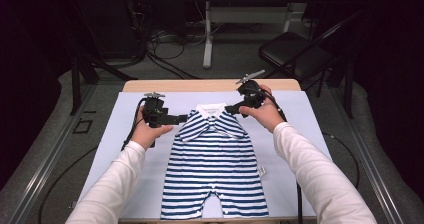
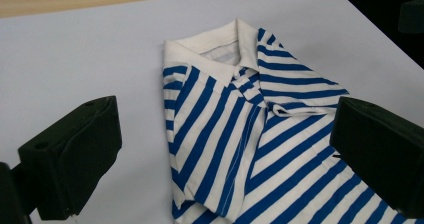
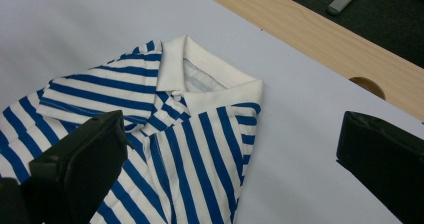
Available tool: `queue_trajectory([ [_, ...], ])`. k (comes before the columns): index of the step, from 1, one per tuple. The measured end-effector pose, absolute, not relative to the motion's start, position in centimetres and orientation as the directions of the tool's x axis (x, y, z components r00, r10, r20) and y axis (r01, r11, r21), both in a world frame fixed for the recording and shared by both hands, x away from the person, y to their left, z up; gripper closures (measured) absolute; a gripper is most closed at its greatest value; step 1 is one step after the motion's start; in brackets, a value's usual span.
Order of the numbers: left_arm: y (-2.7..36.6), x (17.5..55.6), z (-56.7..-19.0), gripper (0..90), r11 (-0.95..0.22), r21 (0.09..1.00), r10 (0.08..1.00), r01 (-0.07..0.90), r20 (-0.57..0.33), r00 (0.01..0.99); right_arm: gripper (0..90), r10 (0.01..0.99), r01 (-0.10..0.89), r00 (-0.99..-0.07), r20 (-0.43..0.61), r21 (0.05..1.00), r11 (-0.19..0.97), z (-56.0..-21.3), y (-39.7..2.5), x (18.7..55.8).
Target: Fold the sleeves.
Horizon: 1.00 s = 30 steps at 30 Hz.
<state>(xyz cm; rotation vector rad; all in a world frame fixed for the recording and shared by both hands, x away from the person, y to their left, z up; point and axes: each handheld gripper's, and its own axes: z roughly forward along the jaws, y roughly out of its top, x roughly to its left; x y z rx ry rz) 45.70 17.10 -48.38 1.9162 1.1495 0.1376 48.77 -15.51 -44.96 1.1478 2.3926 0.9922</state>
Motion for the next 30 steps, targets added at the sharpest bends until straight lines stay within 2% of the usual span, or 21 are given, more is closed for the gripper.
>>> queue_trajectory([
  [12,15.2,48.0,-48.2,0.6,-0.246,0.698,0.751,0.672,-0.301,0.588,0.3,0.793,0.578,-0.609,0.025,0.699,0.422,-46.4,-14.5,50.2],
  [19,13.9,49.3,-48.5,0.6,-0.255,0.678,0.756,0.689,-0.304,0.579,4.0,0.805,0.590,-0.592,0.044,0.704,0.396,-47.4,-13.8,50.9],
  [30,13.3,50.6,-48.8,0.7,-0.296,0.660,0.781,0.690,-0.248,0.573,12.7,0.822,0.596,-0.568,0.052,0.715,0.366,-48.2,-13.6,51.5],
])
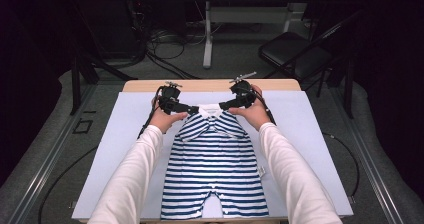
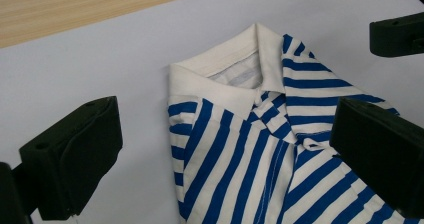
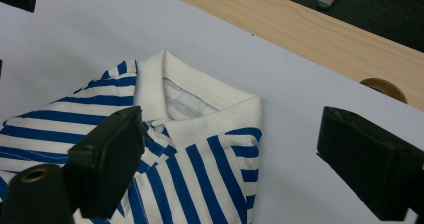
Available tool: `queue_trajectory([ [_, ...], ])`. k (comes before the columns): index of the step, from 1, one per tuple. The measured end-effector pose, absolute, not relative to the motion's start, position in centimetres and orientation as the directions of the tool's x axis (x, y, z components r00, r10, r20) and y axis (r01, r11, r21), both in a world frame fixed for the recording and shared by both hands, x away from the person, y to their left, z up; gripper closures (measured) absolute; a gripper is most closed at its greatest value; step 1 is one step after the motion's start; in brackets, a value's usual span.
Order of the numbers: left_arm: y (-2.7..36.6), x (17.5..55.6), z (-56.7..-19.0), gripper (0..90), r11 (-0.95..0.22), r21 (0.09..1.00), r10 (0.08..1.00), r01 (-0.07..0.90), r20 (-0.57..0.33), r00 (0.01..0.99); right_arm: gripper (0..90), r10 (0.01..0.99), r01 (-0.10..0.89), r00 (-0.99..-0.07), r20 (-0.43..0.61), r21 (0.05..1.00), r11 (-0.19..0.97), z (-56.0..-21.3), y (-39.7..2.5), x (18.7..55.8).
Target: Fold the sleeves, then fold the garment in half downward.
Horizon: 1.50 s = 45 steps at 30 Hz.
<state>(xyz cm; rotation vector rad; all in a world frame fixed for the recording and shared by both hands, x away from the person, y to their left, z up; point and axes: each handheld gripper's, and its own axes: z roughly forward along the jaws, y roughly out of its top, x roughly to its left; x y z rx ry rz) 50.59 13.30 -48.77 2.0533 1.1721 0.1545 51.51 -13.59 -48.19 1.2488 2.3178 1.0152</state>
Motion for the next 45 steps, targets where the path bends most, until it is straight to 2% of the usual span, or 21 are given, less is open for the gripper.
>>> queue_trajectory([
  [9,12.9,51.3,-49.0,7.7,-0.248,0.676,0.773,0.694,-0.294,0.563,14.2,0.819,0.626,-0.568,0.076,0.687,0.370,-49.4,-13.1,51.9],
  [21,12.3,51.8,-50.2,16.7,-0.230,0.666,0.815,0.710,-0.267,0.514,21.8,0.825,0.650,-0.557,0.098,0.669,0.360,-51.0,-12.1,52.3],
  [29,11.8,51.8,-50.5,29.8,-0.211,0.683,0.842,0.699,-0.236,0.485,26.8,0.831,0.650,-0.545,0.112,0.683,0.334,-51.4,-11.9,52.3],
  [35,11.5,51.8,-50.9,38.0,-0.203,0.682,0.860,0.702,-0.218,0.461,38.4,0.840,0.627,-0.531,0.112,0.719,0.301,-51.7,-12.0,52.1],
  [41,11.1,51.8,-51.1,48.0,-0.198,0.690,0.868,0.696,-0.206,0.451,39.3,0.856,0.626,-0.505,0.107,0.728,0.279,-52.2,-12.5,52.0],
  [45,10.9,51.8,-51.6,55.6,-0.198,0.676,0.879,0.710,-0.198,0.434,43.2,0.869,0.632,-0.482,0.112,0.732,0.256,-52.2,-12.7,51.9],
])
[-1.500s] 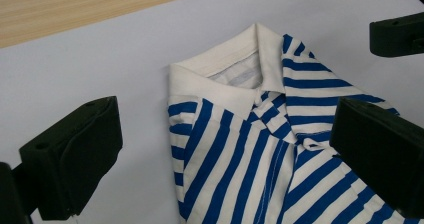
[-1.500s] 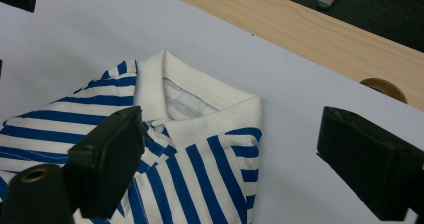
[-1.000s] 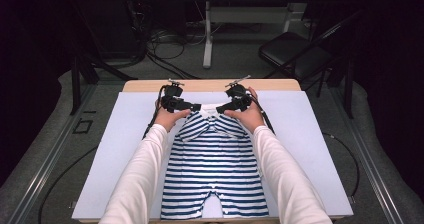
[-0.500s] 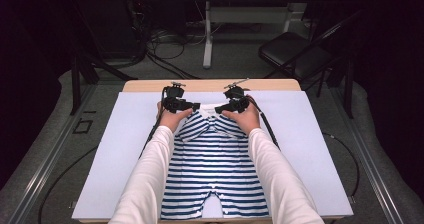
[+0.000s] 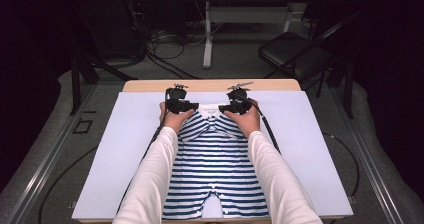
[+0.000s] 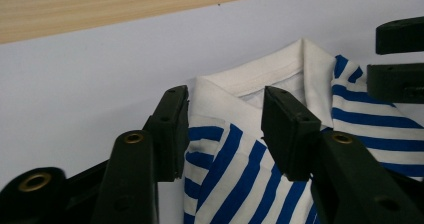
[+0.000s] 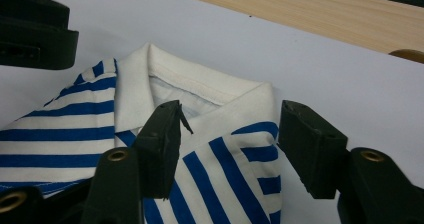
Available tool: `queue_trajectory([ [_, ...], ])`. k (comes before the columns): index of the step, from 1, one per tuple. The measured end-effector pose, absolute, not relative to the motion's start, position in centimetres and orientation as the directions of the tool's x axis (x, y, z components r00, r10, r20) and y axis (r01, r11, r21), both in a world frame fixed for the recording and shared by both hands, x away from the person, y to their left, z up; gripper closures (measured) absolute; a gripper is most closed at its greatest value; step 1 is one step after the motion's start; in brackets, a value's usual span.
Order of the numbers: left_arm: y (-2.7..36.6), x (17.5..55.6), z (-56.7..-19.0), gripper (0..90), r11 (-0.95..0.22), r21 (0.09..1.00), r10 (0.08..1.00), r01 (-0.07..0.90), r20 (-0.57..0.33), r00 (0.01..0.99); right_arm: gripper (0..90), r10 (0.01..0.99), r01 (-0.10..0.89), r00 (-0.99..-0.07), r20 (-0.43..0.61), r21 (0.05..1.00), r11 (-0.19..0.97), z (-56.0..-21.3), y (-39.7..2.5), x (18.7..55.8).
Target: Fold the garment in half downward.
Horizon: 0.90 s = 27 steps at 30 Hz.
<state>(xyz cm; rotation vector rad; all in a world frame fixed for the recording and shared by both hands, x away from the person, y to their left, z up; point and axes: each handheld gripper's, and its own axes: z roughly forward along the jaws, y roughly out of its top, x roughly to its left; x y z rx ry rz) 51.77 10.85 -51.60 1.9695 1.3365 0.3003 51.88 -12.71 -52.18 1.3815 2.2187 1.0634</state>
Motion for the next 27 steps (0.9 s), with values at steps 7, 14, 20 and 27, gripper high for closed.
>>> queue_trajectory([
  [7,10.4,51.9,-52.5,59.6,-0.209,0.653,0.888,0.728,-0.185,0.421,43.8,0.871,0.622,-0.481,0.101,0.739,0.258,-52.2,-12.8,51.8],
  [14,10.7,52.3,-53.3,66.5,-0.172,0.634,0.915,0.754,-0.180,0.361,43.8,0.869,0.614,-0.485,0.094,0.745,0.262,-52.3,-12.8,51.5],
  [20,10.7,52.6,-53.6,69.1,-0.187,0.633,0.912,0.751,-0.172,0.372,43.8,0.873,0.612,-0.480,0.089,0.747,0.260,-52.2,-13.0,51.3],
  [27,10.7,53.0,-54.5,71.1,-0.178,0.611,0.916,0.771,-0.184,0.357,43.8,0.875,0.610,-0.475,0.091,0.751,0.253,-52.0,-13.3,51.1],
])
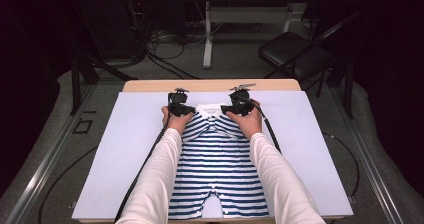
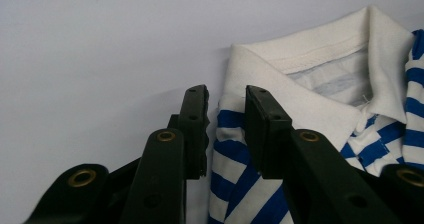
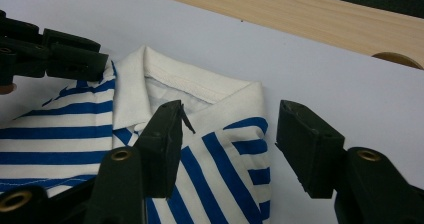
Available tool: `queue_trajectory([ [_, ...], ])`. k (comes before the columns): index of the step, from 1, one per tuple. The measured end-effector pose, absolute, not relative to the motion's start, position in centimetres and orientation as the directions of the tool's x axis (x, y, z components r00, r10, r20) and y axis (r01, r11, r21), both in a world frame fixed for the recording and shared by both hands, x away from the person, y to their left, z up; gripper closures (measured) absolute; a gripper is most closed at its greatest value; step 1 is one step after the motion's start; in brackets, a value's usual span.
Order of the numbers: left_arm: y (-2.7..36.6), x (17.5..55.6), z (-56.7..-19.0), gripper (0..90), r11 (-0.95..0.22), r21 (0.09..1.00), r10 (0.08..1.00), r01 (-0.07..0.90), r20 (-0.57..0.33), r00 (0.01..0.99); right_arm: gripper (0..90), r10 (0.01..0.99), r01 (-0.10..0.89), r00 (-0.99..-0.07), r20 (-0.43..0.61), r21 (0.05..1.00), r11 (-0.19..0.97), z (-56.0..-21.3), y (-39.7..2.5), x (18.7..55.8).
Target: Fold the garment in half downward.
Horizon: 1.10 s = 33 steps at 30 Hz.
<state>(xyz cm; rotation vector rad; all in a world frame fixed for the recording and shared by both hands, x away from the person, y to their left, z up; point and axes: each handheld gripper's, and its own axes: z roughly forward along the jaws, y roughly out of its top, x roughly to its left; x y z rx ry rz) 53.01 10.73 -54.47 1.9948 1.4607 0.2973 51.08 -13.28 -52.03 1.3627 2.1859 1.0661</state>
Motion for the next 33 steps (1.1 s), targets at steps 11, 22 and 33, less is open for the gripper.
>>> queue_trajectory([
  [11,10.5,53.2,-54.9,77.6,-0.200,0.594,0.904,0.779,-0.195,0.381,43.7,0.876,0.617,-0.472,0.098,0.747,0.249,-52.6,-13.5,51.1],
  [22,10.5,53.1,-54.9,86.6,-0.188,0.594,0.904,0.782,-0.207,0.374,45.3,0.876,0.616,-0.471,0.099,0.748,0.247,-52.7,-13.5,51.2],
  [33,10.4,52.4,-54.2,87.5,-0.195,0.626,0.907,0.755,-0.178,0.381,55.5,0.891,0.647,-0.439,0.112,0.728,0.227,-53.1,-13.8,51.7],
])
